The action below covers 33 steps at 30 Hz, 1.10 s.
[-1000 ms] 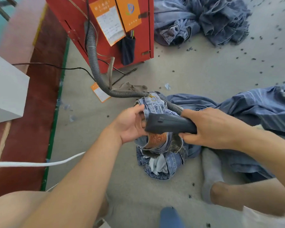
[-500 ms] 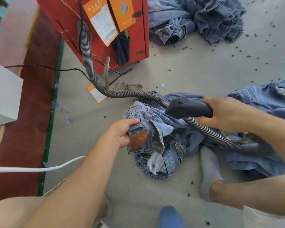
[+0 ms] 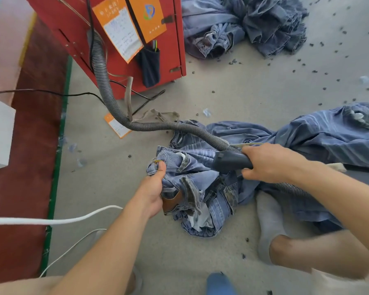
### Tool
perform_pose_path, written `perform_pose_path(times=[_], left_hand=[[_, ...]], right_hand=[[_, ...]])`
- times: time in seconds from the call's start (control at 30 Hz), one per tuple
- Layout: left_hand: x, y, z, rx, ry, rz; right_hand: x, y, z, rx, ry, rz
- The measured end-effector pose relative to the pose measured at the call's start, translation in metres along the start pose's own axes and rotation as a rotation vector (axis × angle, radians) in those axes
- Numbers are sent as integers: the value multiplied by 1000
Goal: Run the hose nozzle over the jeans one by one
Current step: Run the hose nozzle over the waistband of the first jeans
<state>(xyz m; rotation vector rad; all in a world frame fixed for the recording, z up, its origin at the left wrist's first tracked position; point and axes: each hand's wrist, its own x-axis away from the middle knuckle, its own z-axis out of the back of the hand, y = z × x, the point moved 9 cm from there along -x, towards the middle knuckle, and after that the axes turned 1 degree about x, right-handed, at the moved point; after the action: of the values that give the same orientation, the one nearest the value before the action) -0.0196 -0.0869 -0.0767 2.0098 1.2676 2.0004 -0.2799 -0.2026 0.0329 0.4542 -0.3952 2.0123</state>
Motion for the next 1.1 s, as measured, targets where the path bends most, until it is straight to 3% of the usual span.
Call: perform_pose_path(times=[0.13,0.2,0.27,0.37,0.43,0.5,0.63,0.73,0.83,0.93,1.03,1.1], left_hand=[[5,-6,-15,245,-121,68],[10,-5,-29,207,-124,108],[9,-4,-45,-11,-117,89],[-10,-3,-40,-469,120,-1],[-18,-6,-35,-524,187,6],[-26,-13,-37,-376,144,62],[-34,-14,-49,195,-48,100],[-34,-7,-52,343,-153,114],[-33,4,-63,113,-109,48],[-40,-2,-49,-311,156,36],[-39,-6,-41,-377,204,59],[-39,-6,-42,-285,149,92]], right_hand=[[1,-3,-5,-2,-23,3],[6,2,7,-49,19,-2],[12,8,24,-96,96,-10],[24,17,52,-221,203,-25],[28,22,61,-270,217,-28],[30,26,62,-280,198,-20],[31,32,53,-237,169,-11],[32,37,51,-201,168,-18],[33,39,55,-245,190,3],[37,35,61,-314,192,29],[38,32,66,-314,201,34],[38,32,67,-324,205,43]])
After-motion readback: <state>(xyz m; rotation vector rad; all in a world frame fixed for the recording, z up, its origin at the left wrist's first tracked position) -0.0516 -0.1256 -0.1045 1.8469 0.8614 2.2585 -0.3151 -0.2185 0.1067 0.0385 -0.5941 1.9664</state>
